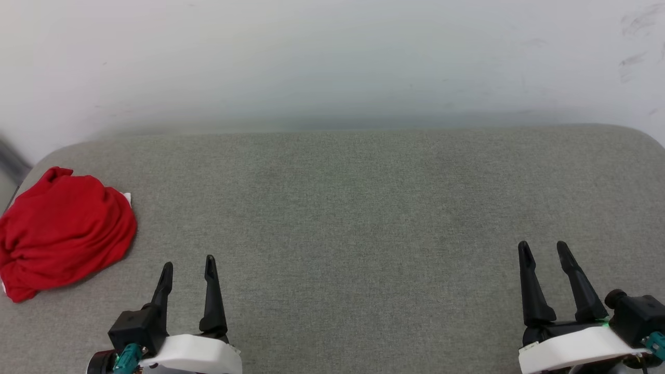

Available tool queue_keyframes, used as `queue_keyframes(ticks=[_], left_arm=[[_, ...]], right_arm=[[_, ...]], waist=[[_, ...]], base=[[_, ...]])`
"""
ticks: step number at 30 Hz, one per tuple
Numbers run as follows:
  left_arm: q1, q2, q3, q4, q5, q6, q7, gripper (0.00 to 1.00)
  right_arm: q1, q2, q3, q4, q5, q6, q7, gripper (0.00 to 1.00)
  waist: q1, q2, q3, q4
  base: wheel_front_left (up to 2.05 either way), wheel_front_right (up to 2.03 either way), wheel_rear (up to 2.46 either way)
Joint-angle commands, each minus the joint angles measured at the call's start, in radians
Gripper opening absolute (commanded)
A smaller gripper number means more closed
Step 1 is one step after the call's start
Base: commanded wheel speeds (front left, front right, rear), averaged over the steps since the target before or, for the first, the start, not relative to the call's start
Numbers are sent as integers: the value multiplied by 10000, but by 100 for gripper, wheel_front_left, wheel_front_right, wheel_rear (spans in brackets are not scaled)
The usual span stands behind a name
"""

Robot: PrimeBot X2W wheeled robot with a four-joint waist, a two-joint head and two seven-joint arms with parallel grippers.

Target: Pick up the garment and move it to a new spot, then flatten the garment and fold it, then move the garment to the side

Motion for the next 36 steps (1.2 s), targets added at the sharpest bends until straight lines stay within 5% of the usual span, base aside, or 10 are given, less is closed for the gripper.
queue_keyframes(ticks=[1, 23, 36], left_arm=[[31, 74, -58, -100, 269, 53, -109, 100], [248, 64, -326, -156, 1839, 228, -523, 100], [379, -61, -54, -22, 2013, -40, -666, 100]], right_arm=[[21, 13, 28, -135, -258, 0, -100, 100], [242, 18, 47, -183, -1265, 0, -501, 100], [327, 21, 76, -158, -1322, -1, -656, 100]], waist=[[0, -1, 9, -4], [0, -1, 9, 1], [0, -1, 29, -7]], base=[[0, 0, 0], [0, 0, 0], [0, 0, 0]])
